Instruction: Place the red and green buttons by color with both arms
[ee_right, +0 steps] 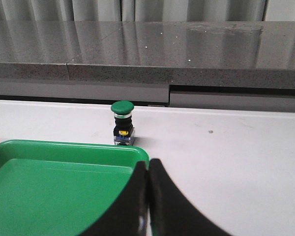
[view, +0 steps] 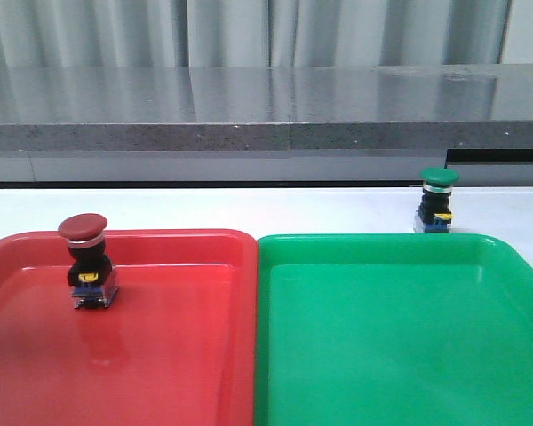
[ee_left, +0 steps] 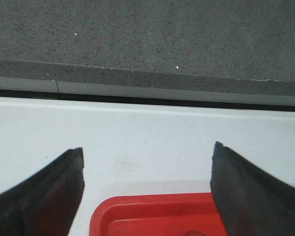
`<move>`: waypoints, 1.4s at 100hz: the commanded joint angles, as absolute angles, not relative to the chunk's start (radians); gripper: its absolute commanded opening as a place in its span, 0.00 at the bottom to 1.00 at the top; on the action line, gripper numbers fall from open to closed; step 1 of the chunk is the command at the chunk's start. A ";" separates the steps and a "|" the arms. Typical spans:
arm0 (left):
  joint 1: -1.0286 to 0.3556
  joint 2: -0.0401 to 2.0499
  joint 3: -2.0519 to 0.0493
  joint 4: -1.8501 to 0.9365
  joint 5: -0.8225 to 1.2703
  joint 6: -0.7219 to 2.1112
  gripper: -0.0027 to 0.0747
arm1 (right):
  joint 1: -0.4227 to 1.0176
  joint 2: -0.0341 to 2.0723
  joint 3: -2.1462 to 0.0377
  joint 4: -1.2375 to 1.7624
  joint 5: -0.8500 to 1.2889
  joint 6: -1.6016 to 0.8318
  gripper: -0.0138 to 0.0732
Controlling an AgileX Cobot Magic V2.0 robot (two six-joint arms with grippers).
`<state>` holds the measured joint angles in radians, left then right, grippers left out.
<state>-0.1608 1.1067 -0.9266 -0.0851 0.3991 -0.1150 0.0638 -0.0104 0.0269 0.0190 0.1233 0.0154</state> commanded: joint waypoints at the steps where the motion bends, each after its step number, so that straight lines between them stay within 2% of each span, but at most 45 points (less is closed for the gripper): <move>1: -0.158 1.017 -0.906 -0.085 0.330 -0.126 0.70 | 0.058 -0.030 0.013 0.008 0.038 0.016 0.03; 61: -0.158 0.444 -0.585 -0.084 0.332 -0.126 0.70 | 0.058 -0.030 0.013 0.008 0.038 0.016 0.03; 97: -0.158 0.321 -0.512 -0.084 0.340 -0.126 0.69 | 0.058 -0.030 0.013 0.008 0.038 0.016 0.03; 102: -0.158 0.321 -0.512 -0.081 0.338 -0.126 0.65 | 0.058 -0.030 0.013 0.008 0.038 0.016 0.03; 109: -0.158 0.321 -0.512 -0.081 0.338 -0.126 0.54 | 0.058 -0.030 0.013 0.008 0.038 0.016 0.03; 130: -0.158 0.321 -0.512 -0.081 0.338 -0.126 0.02 | 0.058 -0.030 0.013 0.008 0.038 0.016 0.03; 140: -0.158 0.321 -0.512 -0.078 0.338 -0.124 0.01 | 0.058 -0.030 0.013 0.008 0.038 0.016 0.03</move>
<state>-0.1608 0.3136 -0.4856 -0.0783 0.4083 -0.1150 0.0638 -0.0104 0.0269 0.0190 0.1233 0.0154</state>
